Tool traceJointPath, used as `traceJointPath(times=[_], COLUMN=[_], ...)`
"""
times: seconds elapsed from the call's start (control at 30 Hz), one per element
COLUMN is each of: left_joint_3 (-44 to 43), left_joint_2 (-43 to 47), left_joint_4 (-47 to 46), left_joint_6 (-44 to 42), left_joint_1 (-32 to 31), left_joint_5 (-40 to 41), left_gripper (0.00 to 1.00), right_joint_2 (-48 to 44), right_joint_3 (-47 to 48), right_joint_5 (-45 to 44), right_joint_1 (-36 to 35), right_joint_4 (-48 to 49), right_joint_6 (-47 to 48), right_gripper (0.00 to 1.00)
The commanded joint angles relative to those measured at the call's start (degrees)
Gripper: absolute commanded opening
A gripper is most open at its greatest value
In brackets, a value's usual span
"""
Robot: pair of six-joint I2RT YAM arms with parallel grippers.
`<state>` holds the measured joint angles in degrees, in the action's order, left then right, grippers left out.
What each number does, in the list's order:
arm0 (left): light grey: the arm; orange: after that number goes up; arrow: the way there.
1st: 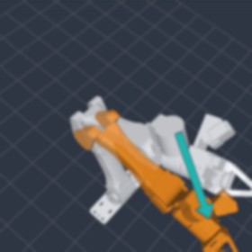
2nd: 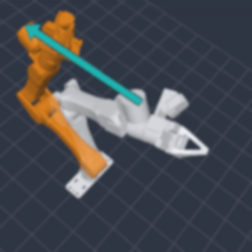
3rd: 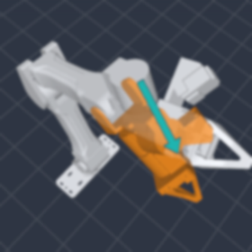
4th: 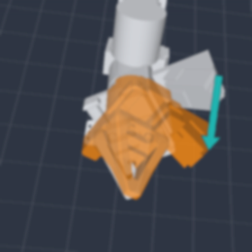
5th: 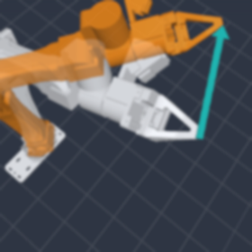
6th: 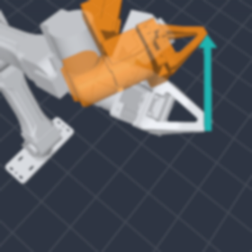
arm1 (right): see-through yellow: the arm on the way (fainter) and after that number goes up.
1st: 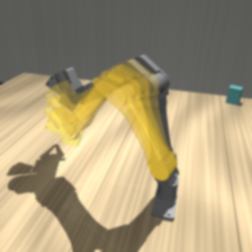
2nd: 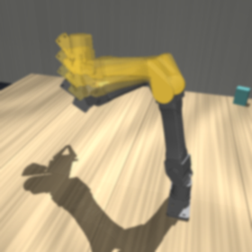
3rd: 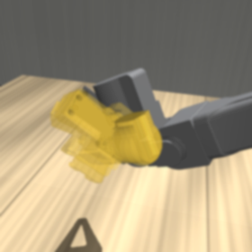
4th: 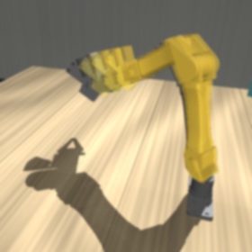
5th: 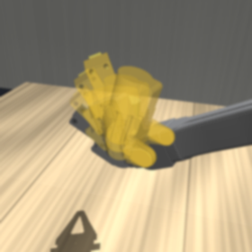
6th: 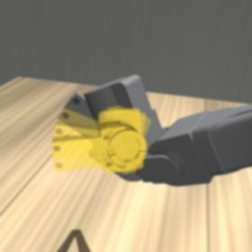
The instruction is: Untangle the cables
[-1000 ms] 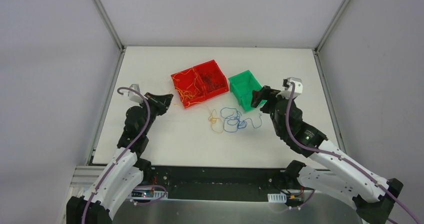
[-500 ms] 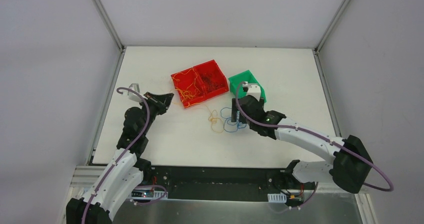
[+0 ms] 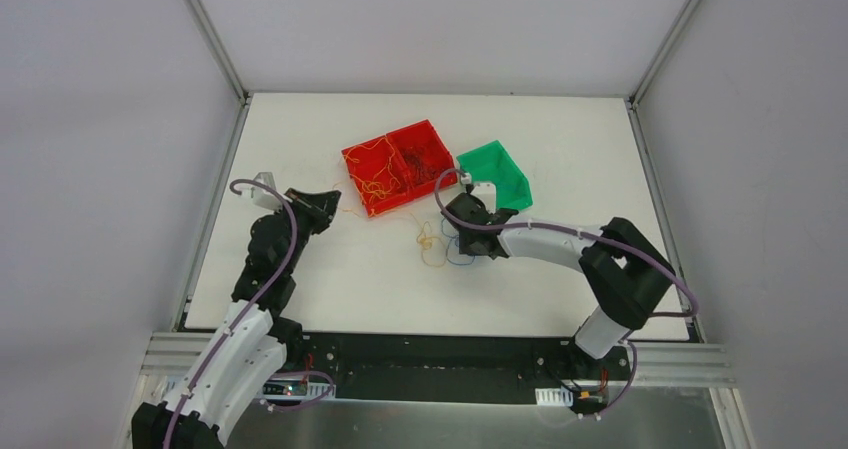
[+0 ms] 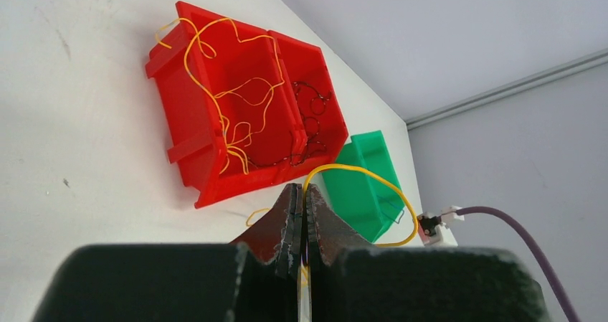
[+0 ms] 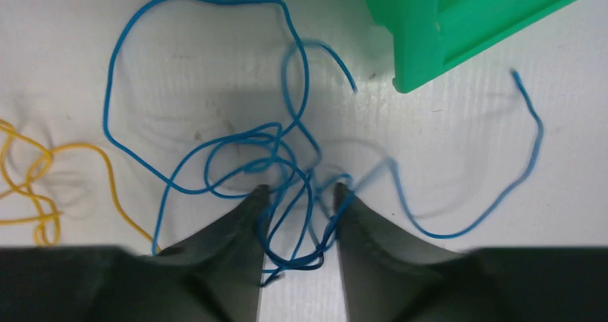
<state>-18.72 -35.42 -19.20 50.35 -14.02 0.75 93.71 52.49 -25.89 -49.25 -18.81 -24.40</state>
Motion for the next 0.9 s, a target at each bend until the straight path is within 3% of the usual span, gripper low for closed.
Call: traceJointPath(times=[0.0, 0.03, 0.27, 0.37, 0.47, 0.57, 0.73, 0.87], left_joint_3=[-1.47, -1.62, -1.77, -1.63, -1.66, -1.82, -2.40, -2.66], left_joint_2=[2.22, 2.81, 10.75, 13.95, 15.09, 14.53, 13.35, 14.15], left_joint_4=[2.41, 3.81, 15.15, 18.37, 20.14, 22.58, 27.49, 29.82], left_joint_6=[0.37, 0.43, 0.68, 0.20, -0.32, -0.26, 2.32, 3.74], left_joint_1=[0.22, 0.18, 0.26, 0.29, 0.31, 0.31, 0.35, 0.38], left_joint_5=[4.31, 5.54, 18.52, 22.90, 26.27, 30.22, 37.12, 38.62], left_gripper=[0.00, 0.00, 0.00, 0.00, 0.00, 0.00, 0.00, 0.00], right_joint_2=[1.65, -0.12, -30.24, -46.60, -56.51, -59.96, -62.45, -61.12], right_joint_3=[2.45, 1.58, -9.78, -11.60, -11.39, -7.32, -4.01, -4.60], right_joint_5=[-1.86, -3.42, -19.46, -25.05, -29.03, -37.41, -35.36, -34.26], right_joint_1=[2.15, 2.73, 6.67, 11.10, 16.63, 22.93, 33.13, 34.68], right_joint_4=[-2.54, -2.59, -1.65, -4.90, -6.01, -9.73, -12.77, -12.96], right_joint_6=[-4.02, -4.78, -7.93, -8.13, -7.48, -8.67, -12.10, -13.18], right_gripper=[0.10, 0.00, 0.00, 0.00, 0.00, 0.00, 0.00, 0.00])
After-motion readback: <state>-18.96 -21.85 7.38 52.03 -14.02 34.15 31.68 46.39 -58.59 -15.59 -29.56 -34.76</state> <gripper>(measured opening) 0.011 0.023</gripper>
